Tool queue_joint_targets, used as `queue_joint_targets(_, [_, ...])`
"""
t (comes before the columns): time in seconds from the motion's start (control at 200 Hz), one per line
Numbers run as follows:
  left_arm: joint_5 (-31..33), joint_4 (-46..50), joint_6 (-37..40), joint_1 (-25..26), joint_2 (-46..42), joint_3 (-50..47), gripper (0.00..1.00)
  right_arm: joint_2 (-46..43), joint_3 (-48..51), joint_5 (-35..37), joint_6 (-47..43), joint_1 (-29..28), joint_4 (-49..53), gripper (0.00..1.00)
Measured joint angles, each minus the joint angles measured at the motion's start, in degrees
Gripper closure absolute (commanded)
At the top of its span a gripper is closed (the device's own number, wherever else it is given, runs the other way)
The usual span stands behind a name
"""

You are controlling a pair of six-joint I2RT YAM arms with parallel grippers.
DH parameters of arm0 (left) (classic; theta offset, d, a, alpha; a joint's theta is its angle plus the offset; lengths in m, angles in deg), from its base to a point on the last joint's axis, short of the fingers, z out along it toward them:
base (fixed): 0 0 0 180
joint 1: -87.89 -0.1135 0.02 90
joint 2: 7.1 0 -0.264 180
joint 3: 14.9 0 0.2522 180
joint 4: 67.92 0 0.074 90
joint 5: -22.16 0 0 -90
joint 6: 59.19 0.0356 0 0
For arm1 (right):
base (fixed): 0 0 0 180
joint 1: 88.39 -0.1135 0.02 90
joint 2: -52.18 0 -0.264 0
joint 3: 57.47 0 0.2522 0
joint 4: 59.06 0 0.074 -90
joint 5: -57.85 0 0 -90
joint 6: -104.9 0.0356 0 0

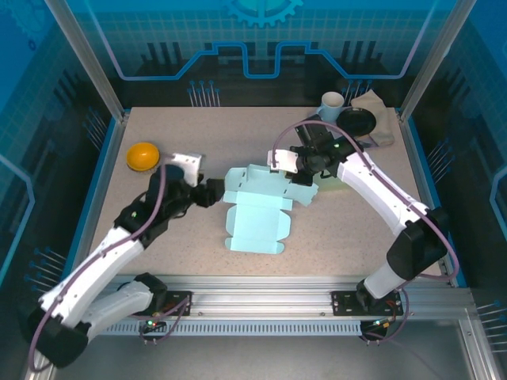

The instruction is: Fold the paper box

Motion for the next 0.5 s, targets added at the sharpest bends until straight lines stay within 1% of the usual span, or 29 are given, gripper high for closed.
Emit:
queue_joint_targets(0.065, [-2.08, -0.17, -4.39, -0.37, -4.09, -6.03, 0.36, 1.31, -0.33, 0.15, 2.27, 0.57, 0.09, 1.00])
queue_joint_targets(0.095, [-4.24, -0.72, -6.45, -0.37, -4.98, -8.94, 0.36, 2.10, -0.74, 0.13, 3.34, 0.85, 0.28, 1.00])
queue_joint_targets(0.165, [-8.68, -3.58, -10.38, -0.04, -4.79, -14.27, 0.36, 4.20, -2.32, 0.17, 5.53, 1.11, 1.16, 1.00])
queue_joint_targets(0.225, [-11.04, -5.42, -12.57, 1.03, -3.58, -16.65, 0.35, 5.86, -3.50, 0.15, 7.06, 1.14, 1.53, 1.00])
queue_joint_targets(0.345, [-12.57, -10.43, -13.14, 3.50, 0.61, -15.56, 0.35, 7.39, -3.61, -0.17, 9.20, 1.14, 1.81, 1.00])
queue_joint_targets(0.5, [-11.28, -16.00, -10.49, 3.65, 9.77, -10.05, 0.34, 7.43, -2.93, -1.42, 10.45, 1.14, 1.42, 1.00])
